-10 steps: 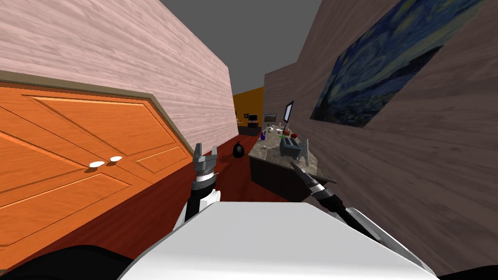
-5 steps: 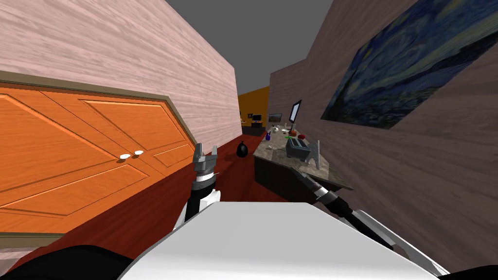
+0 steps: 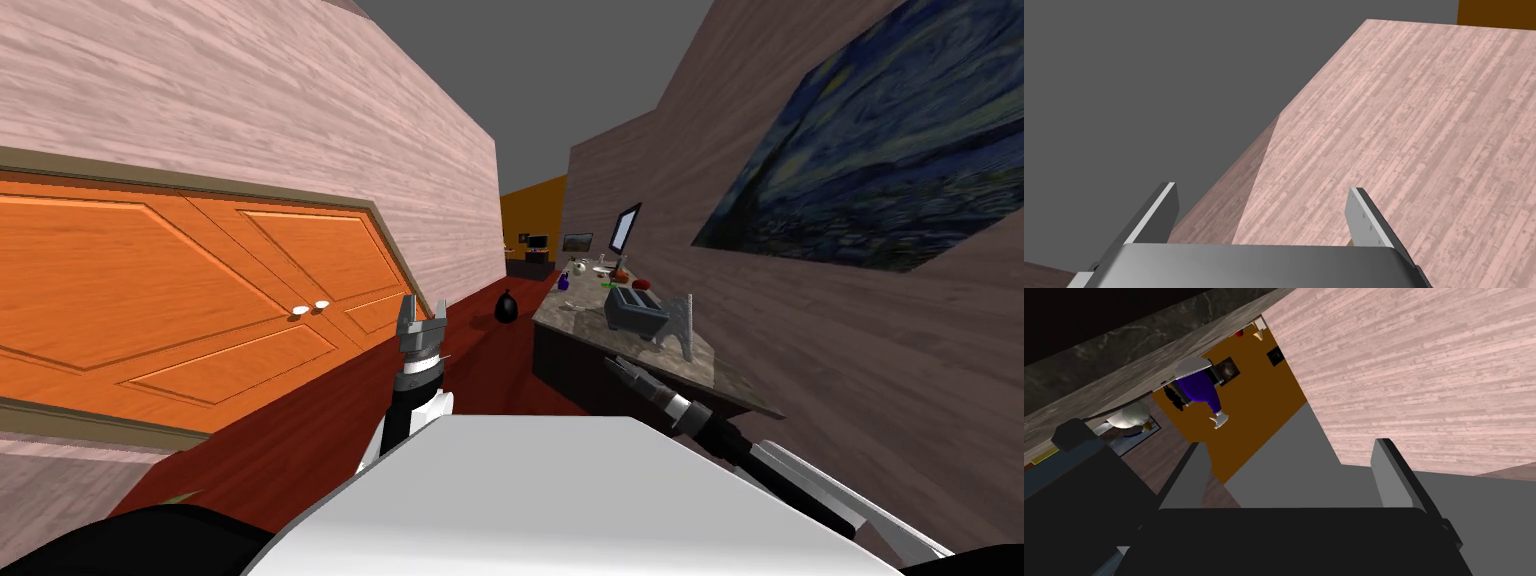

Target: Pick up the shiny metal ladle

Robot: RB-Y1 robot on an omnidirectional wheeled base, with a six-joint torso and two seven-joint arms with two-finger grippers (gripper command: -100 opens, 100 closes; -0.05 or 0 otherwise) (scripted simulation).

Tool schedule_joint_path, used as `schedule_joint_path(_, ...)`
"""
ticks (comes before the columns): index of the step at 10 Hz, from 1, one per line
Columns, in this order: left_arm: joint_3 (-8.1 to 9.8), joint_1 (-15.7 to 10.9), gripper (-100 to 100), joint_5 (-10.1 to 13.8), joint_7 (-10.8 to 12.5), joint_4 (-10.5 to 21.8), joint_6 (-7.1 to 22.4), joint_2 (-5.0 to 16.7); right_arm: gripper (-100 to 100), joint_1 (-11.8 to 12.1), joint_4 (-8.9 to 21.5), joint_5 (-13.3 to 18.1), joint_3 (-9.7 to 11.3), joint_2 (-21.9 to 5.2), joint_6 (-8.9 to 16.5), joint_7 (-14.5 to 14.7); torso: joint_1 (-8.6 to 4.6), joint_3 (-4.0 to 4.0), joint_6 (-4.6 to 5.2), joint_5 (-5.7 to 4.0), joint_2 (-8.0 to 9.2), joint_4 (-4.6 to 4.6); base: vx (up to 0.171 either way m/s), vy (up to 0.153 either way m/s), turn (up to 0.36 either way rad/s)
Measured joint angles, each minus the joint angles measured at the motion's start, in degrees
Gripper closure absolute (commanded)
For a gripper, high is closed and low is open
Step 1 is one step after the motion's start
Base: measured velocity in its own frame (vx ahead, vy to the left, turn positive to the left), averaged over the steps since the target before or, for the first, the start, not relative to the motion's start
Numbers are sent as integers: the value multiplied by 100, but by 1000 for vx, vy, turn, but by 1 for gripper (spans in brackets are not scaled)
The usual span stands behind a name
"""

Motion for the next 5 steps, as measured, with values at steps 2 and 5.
schedule_joint_path(2,0,0,0,0,0,0,0,0,-100,50,174,157,80,-284,17,89,-1,-2,-1,0,-4,-1,42,72,146)
schedule_joint_path(5,0,1,0,0,0,0,0,0,-100,126,629,332,127,-775,-129,184,0,-2,3,1,-3,-1,53,87,132)
